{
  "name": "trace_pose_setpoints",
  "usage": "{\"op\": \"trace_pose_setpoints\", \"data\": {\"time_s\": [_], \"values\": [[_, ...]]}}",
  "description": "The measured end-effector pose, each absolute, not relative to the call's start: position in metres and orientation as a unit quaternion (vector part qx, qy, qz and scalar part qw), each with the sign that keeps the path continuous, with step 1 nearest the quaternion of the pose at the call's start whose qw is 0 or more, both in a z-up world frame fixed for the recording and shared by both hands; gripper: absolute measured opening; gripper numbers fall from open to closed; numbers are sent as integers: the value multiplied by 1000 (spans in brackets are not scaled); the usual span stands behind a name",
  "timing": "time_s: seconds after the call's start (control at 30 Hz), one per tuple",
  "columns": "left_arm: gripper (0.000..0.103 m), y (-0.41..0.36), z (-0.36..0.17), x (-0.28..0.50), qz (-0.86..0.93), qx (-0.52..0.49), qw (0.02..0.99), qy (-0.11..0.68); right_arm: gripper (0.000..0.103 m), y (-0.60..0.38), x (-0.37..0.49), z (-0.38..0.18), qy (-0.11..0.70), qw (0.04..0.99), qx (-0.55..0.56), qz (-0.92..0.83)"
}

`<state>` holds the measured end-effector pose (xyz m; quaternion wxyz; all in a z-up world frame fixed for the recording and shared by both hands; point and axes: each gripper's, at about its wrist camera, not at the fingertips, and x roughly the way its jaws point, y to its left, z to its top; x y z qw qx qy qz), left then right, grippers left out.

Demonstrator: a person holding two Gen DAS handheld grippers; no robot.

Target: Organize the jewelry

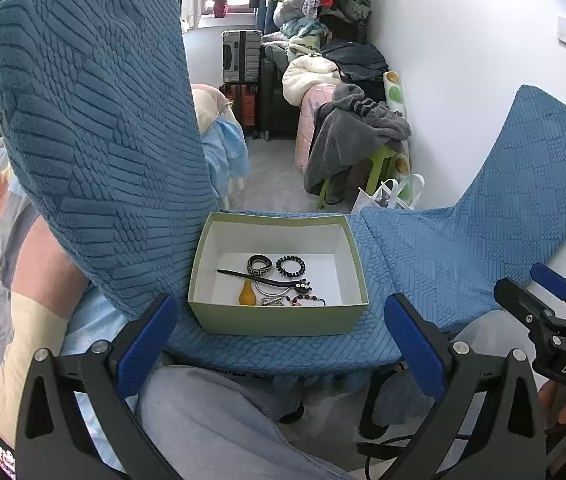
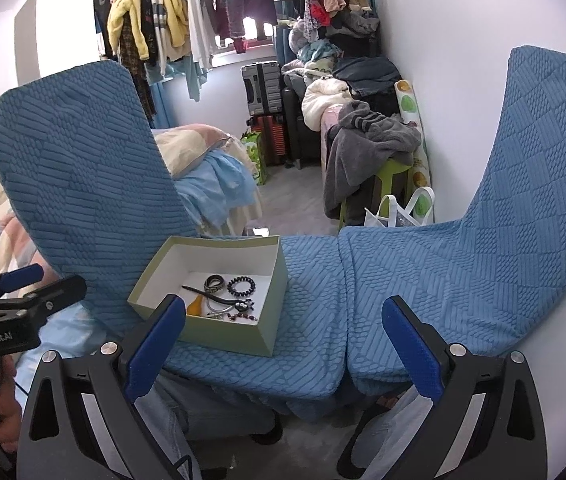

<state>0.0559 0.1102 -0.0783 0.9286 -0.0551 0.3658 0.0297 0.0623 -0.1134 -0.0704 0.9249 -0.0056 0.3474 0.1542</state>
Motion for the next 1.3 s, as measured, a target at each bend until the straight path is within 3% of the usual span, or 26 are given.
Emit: {"op": "trace_pose_setpoints", "data": {"time_s": [1.3], "values": [[103,120,-81,57,54,-66,925,371,99,-116,58,-72,345,927,-6,150]]}}
